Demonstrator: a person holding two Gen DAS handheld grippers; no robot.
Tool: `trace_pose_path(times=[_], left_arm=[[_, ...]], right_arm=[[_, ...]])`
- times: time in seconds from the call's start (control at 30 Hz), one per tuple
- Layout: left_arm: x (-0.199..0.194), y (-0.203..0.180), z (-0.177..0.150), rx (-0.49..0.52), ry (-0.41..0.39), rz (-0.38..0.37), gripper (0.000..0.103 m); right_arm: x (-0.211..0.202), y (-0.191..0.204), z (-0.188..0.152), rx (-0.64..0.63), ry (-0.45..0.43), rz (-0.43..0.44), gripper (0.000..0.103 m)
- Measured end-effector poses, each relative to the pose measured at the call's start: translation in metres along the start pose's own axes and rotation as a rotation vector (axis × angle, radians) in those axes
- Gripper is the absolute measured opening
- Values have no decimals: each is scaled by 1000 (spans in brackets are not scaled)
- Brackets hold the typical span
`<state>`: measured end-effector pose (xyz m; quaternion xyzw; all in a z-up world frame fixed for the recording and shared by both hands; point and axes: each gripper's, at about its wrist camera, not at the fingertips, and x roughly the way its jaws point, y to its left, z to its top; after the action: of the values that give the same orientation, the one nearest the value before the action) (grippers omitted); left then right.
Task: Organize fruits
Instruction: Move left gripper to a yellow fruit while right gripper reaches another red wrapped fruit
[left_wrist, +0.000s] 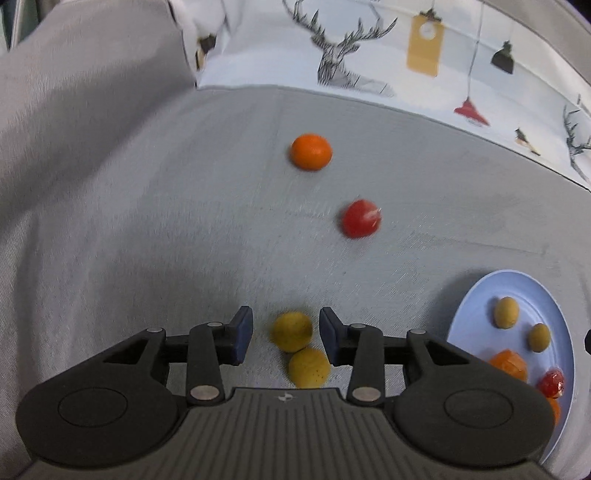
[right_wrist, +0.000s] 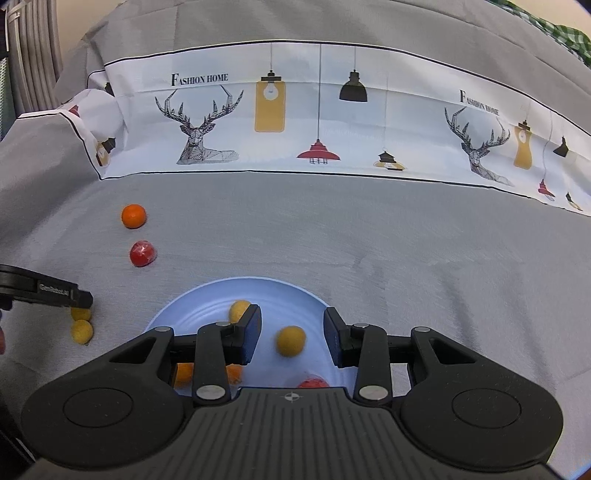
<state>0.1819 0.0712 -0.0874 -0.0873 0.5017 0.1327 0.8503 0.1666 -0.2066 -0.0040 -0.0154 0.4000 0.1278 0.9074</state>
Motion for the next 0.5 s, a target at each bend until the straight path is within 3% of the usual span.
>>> trace_pose_path(times=[0.1, 0.23, 0.4, 0.5], left_arm=[[2, 4, -1, -19, 23, -10, 27], [1, 8, -1, -50, 13, -2, 27], [-8, 27, 3, -163, -41, 10, 27], [-1, 41, 5, -236, 9, -4, 27]], right_arm=[[3, 9, 3, -13, -1, 11, 39], [8, 27, 7, -39, -3, 36, 39], [18, 52, 15, -71, -19, 81, 39], [26, 68, 23, -80, -31, 117, 39]])
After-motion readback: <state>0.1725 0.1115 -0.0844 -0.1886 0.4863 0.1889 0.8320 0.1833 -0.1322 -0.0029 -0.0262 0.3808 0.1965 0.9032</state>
